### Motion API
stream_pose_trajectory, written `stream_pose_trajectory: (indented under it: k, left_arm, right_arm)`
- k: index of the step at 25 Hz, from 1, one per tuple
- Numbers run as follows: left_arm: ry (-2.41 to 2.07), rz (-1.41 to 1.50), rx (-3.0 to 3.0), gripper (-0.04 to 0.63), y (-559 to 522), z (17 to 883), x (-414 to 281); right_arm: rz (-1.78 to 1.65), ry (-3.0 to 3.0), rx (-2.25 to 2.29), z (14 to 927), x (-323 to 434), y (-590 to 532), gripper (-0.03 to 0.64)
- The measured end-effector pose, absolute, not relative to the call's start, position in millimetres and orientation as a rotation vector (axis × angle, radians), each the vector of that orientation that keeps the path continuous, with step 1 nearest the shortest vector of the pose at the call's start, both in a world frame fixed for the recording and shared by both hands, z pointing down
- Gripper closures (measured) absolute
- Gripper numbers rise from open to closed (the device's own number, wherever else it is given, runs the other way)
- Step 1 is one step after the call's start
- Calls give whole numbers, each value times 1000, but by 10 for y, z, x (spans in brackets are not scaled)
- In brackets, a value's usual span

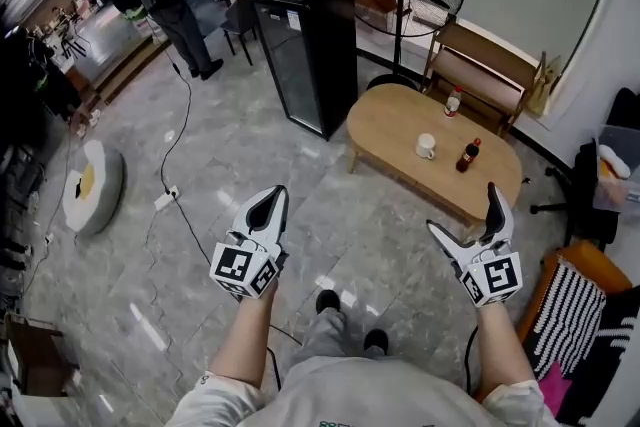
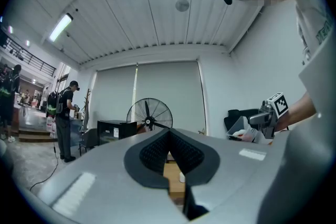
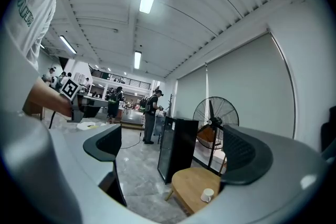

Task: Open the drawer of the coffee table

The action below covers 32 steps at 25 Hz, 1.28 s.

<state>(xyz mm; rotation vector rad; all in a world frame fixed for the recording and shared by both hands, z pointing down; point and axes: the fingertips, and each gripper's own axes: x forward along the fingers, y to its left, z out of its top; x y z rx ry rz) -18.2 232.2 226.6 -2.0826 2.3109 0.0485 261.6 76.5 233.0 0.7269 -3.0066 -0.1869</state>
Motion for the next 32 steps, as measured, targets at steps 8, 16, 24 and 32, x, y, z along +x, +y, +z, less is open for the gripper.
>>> stream_pose_trajectory:
  k: [8,16,24,32]
  left_arm:
    - [2213,57,-2190,597,1752,2283,-1227]
    - [2195,77,-2240,597,1305,2336,-1899]
    - [2186,29,-2238,597,774,2371,-2179]
    - [2187,-27,-2216,597,-163,2295,-2355]
  right_arm:
    - [-211,-2955,826,2246,1688,367,28]
    - [-194,-2890,882,2294,1197,74,28]
    - [-149,-2914,890,2462,885,-451,28]
    - [-72,-2946,884,2589,720,-1285,28]
